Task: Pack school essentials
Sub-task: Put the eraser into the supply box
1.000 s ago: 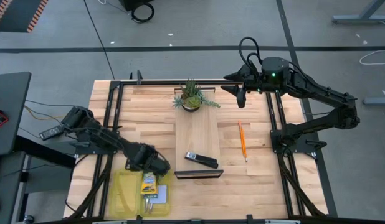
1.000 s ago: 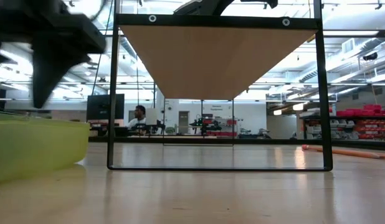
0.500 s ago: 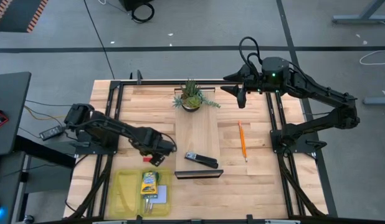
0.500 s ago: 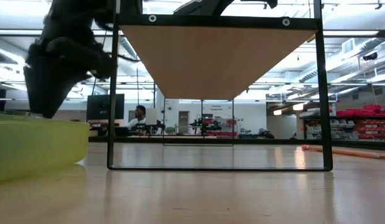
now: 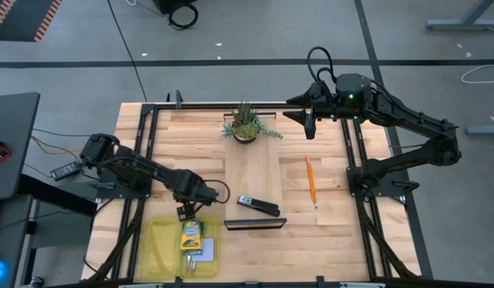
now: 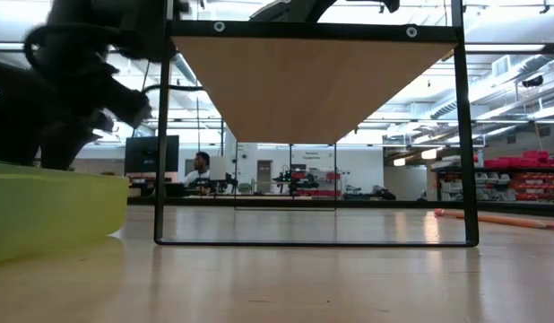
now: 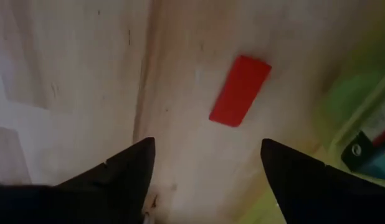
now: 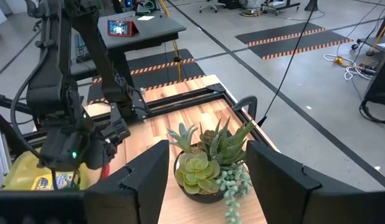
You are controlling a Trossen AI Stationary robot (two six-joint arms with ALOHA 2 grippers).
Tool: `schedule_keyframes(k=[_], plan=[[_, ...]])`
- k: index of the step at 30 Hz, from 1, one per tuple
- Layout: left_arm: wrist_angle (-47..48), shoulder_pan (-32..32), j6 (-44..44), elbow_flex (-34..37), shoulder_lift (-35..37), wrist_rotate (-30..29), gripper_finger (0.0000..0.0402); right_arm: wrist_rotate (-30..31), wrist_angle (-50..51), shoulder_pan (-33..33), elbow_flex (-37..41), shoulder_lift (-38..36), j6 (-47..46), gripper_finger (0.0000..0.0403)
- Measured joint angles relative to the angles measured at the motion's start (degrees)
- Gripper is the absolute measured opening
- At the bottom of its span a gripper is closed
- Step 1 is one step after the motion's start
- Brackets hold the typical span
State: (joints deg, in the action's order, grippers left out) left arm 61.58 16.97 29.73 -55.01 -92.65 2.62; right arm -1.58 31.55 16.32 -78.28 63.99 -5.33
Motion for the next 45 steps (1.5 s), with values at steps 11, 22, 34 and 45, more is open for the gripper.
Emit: schedule_keyframes(k=[11,22,34,45], plan=[[-13.12,3.00,-3.72,9.37,12.23,-1.37,0.0252,0.00,0.00,0.00,0.00,-0.02,-0.45,0.0220],[-18.58,5.18,-13.69,12.68,12.44,-5.11,0.0221,0.00,-0.02,0.00,0.02,-0.02,-0.97,0.0220],[-21.59,5.22,-16.15,12.68,8.45,-5.80,0.0187,0.00,-0.02,0.00,0.02,-0.02,-0.84,0.0220],[-21.81,5.22,-15.89,12.44,3.99,-5.56,0.0177,0.00,-0.02,0.00,0.02,-0.02,-0.86,0.0220]])
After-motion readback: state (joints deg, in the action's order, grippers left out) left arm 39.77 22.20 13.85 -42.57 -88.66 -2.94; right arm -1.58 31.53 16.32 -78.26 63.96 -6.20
